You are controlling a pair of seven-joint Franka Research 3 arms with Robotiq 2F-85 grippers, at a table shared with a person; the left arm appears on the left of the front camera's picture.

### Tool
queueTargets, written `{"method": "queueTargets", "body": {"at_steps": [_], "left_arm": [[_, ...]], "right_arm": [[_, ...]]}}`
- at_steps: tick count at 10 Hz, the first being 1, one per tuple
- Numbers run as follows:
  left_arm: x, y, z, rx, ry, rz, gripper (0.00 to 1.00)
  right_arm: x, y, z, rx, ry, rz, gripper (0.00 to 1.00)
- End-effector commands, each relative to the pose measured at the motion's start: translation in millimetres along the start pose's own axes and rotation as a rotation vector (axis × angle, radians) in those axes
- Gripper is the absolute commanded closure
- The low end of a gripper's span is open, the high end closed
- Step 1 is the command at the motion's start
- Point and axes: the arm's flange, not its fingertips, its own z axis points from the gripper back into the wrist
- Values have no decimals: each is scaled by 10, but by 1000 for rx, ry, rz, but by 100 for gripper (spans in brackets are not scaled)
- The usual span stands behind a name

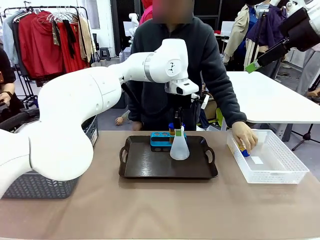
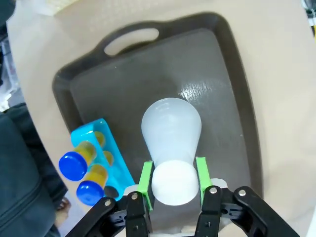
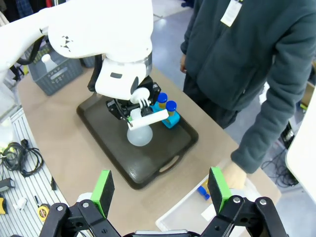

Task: Prepare the laboratory tools.
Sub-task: Pick up one Small flask and place it on the Handle tray, then pick up one Large Measuring Cup and place it on the Handle tray.

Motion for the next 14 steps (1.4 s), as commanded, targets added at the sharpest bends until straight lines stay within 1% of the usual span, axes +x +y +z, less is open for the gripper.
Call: {"method": "queueTargets", "body": {"at_steps": [1,4,5,9,10,12,14], "left_arm": [[261,589,134,-2,27,-2,100],[289,576,43,-14,31,-7,100],[297,573,40,-23,30,-13,90],[314,543,114,-26,10,-9,12],[318,535,116,-28,5,-5,0],[306,494,189,-20,-13,1,0],[250,358,371,2,-23,15,0]], "right_arm": [[8,-6,14,12,-19,0,0],[8,-6,14,12,-19,0,0],[8,-6,14,12,-19,0,0],[8,-6,14,12,-19,0,0],[8,-6,14,12,-19,0,0],[8,-6,14,12,-19,0,0],[8,-6,14,12,-19,0,0]]}}
